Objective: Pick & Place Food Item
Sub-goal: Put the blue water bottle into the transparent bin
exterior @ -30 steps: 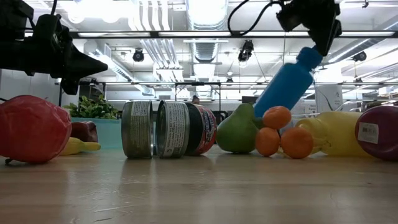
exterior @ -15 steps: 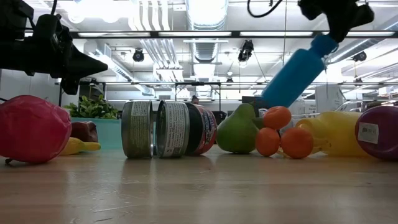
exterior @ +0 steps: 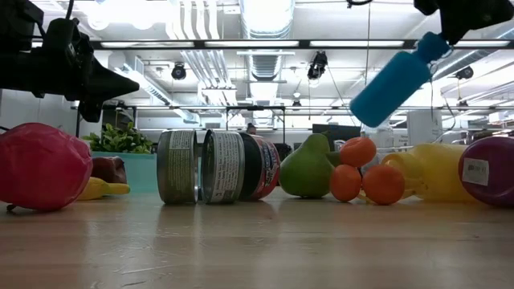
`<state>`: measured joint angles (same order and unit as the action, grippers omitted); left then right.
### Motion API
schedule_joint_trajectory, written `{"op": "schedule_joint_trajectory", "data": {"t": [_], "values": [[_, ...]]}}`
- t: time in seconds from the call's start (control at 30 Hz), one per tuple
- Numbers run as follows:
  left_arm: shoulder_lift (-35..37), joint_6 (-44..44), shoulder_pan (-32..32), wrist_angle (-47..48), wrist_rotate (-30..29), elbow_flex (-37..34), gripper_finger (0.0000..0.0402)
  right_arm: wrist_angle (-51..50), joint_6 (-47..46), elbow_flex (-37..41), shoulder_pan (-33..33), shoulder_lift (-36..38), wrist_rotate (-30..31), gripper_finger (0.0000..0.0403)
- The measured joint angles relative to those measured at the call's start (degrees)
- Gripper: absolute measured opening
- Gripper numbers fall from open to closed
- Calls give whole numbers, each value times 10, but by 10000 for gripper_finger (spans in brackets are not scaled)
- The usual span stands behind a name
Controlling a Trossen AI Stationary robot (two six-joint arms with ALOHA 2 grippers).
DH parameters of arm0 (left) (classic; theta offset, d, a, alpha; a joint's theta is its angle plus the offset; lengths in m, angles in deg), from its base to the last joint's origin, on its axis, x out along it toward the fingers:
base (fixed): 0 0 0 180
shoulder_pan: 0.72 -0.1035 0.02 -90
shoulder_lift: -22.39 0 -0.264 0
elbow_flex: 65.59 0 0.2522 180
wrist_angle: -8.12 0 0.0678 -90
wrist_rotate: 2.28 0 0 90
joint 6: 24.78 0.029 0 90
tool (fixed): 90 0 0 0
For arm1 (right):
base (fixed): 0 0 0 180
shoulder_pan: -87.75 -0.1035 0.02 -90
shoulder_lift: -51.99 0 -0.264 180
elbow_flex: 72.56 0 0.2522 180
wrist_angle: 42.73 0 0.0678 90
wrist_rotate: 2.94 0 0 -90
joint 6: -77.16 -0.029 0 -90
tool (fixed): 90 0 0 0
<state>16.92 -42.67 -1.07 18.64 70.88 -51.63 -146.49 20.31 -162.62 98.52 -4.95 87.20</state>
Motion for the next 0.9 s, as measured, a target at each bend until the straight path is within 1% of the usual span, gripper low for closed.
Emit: {"op": "schedule_joint_trajectory", "data": {"t": [0.3, 0.47, 0.7, 0.9], "values": [[0, 0, 0, 0, 0, 0, 1, -1, -58, 48, 0, 45, 0, 65], [0, 0, 0, 0, 0, 0, 1, 0, -97, 51, 0, 44, 16, 65], [0, 0, 0, 0, 0, 0, 1, 0, -165, 51, 0, 44, 21, 65], [0, 0, 0, 0, 0, 0, 1, 0, -199, 52, 0, 44, 30, 65]]}}
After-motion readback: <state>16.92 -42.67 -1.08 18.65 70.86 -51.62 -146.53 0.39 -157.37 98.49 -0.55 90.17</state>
